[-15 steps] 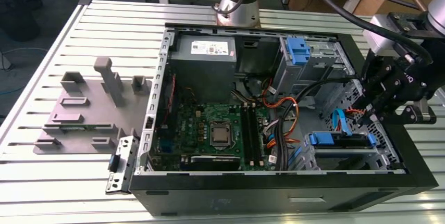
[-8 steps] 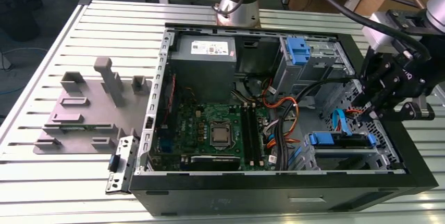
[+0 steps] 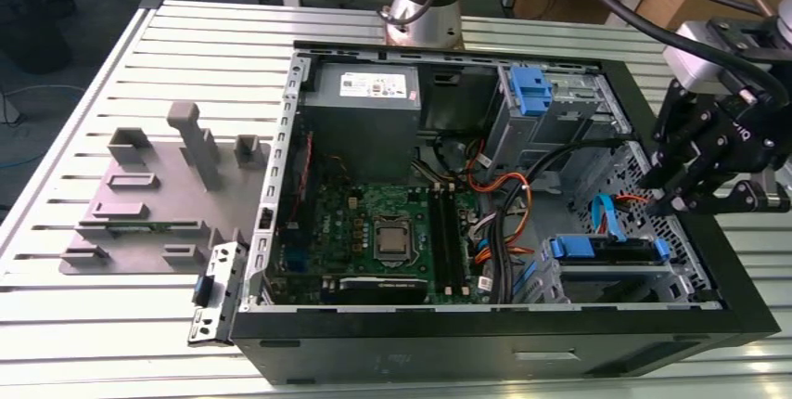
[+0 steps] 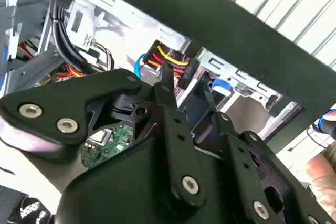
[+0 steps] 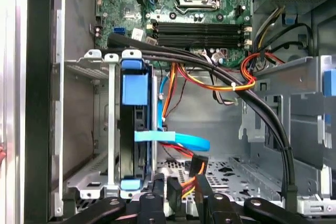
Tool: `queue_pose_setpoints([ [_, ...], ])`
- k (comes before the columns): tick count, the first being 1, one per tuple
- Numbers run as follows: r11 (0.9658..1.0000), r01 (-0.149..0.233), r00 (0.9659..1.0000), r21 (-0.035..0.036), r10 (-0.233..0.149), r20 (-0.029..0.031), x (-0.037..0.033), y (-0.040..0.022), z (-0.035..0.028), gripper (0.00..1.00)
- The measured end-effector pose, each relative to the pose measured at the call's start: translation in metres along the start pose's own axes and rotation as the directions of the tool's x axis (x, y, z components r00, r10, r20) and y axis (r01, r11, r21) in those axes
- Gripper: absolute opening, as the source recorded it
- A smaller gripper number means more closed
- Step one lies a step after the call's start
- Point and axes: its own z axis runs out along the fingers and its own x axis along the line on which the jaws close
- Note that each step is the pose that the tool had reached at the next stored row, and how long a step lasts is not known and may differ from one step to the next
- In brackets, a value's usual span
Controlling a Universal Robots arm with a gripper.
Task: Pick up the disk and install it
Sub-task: 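Insert the second disk wire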
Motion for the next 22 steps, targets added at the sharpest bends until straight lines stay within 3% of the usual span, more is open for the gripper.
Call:
queue_pose_setpoints([
  [11,1.0000,0.000,1.0000,0.0000,0.000,-0.0031,-0.0002,-0.0093,0.0027,0.37],
  [22,1.0000,0.000,1.0000,0.0002,0.000,-0.0069,0.0002,-0.0072,0.0068,0.37],
])
